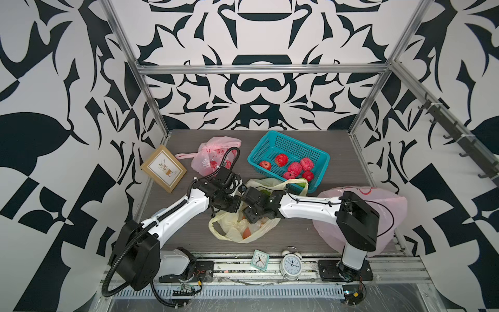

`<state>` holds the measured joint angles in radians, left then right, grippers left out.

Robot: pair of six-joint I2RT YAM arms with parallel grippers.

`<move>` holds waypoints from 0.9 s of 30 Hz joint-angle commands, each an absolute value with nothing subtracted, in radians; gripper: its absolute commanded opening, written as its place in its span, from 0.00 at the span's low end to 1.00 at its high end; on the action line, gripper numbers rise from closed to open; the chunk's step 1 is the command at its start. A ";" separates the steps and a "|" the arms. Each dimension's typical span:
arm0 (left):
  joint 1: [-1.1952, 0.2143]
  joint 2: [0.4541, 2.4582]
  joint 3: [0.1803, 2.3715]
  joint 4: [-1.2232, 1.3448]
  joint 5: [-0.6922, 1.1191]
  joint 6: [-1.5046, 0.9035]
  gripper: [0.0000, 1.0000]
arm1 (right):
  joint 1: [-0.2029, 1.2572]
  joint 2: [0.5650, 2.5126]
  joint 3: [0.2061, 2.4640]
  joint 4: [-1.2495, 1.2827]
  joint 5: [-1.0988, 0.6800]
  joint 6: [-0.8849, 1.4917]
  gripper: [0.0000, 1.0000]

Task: Untie the knot of a plastic bag & take out the apple
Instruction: Pick up the apple from the plastic bag.

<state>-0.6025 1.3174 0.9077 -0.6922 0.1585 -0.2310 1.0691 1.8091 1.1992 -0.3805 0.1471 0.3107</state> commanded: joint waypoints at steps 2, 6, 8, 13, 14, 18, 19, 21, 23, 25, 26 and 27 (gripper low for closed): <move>-0.589 1.312 0.912 -0.692 0.190 -0.210 0.02 | 1.064 1.801 1.230 -0.404 0.090 0.299 0.60; -0.582 1.302 0.908 -0.688 0.188 -0.210 0.02 | 1.064 1.795 1.233 -0.423 0.095 0.291 0.73; -0.580 1.299 0.907 -0.684 0.189 -0.209 0.02 | 1.065 1.803 1.237 -0.431 0.097 0.289 0.75; -0.577 1.300 0.904 -0.685 0.189 -0.206 0.02 | 1.066 1.828 1.252 -0.463 0.093 0.294 0.78; -0.577 1.301 0.904 -0.684 0.190 -0.206 0.02 | 1.064 1.832 1.252 -0.465 0.092 0.294 0.78; -0.571 1.304 0.902 -0.680 0.191 -0.203 0.02 | 1.065 1.843 1.261 -0.470 0.080 0.292 0.80; -0.571 1.305 0.902 -0.681 0.192 -0.203 0.02 | 1.063 1.845 1.262 -0.472 0.078 0.292 0.83; -0.568 1.308 0.900 -0.678 0.192 -0.202 0.02 | 1.064 1.854 1.268 -0.475 0.063 0.288 0.83; -0.565 1.309 0.899 -0.677 0.192 -0.202 0.02 | 1.065 1.862 1.272 -0.480 0.070 0.288 0.77; -0.561 1.307 0.899 -0.678 0.188 -0.202 0.02 | 1.065 1.865 1.276 -0.486 0.087 0.290 0.69; -0.559 1.305 0.899 -0.678 0.188 -0.202 0.02 | 1.065 1.860 1.275 -0.483 0.092 0.290 0.67; -0.556 1.302 0.899 -0.678 0.186 -0.202 0.02 | 1.065 1.850 1.271 -0.474 0.101 0.290 0.65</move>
<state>-0.5648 1.3170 0.9077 -0.6735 0.1799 -0.2089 1.0664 1.8652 1.2507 -0.4446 0.0837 0.2867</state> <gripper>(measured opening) 0.043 0.705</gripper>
